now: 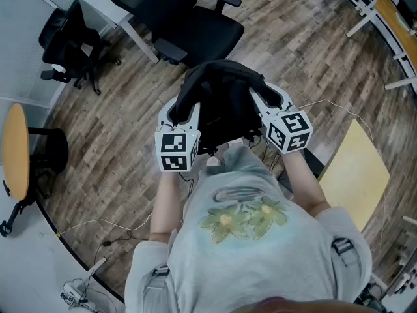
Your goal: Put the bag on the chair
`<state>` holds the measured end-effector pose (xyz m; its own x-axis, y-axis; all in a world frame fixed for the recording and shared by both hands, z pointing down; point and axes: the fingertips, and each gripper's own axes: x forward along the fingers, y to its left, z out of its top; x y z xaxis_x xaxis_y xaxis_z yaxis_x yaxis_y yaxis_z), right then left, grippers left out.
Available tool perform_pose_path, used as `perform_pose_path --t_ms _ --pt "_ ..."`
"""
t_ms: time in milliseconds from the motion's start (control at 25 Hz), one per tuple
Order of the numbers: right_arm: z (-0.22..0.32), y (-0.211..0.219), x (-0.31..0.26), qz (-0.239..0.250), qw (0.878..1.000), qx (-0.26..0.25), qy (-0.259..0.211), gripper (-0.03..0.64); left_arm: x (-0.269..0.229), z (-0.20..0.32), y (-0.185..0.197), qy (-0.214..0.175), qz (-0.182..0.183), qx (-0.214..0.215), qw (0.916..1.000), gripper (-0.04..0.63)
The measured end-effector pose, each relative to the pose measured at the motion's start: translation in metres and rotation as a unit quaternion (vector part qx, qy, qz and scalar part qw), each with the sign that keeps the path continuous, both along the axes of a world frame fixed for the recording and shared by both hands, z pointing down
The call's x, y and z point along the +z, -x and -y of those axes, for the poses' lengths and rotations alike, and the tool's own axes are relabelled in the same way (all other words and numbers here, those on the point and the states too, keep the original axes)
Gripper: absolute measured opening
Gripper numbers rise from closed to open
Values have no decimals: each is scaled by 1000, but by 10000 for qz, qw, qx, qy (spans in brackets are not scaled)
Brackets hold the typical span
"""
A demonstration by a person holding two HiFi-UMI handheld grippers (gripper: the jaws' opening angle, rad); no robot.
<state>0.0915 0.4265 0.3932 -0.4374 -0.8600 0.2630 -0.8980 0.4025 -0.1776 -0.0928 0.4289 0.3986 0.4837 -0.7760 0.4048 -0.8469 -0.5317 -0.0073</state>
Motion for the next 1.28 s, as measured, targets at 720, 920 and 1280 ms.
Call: perform_pose_path --t_ms 720,920,1280 --pt "62 -50 6 -79 9997 -244 41 127 6 55 -51 114 90 -203 9997 164" --pt "82 -67 11 -36 9994 -348 86 127 11 72 -67 122 81 -204 9997 163" --pt "114 -86 2 -78 9986 -524 -51 127 6 96 -87 -26 51 -447 9990 163"
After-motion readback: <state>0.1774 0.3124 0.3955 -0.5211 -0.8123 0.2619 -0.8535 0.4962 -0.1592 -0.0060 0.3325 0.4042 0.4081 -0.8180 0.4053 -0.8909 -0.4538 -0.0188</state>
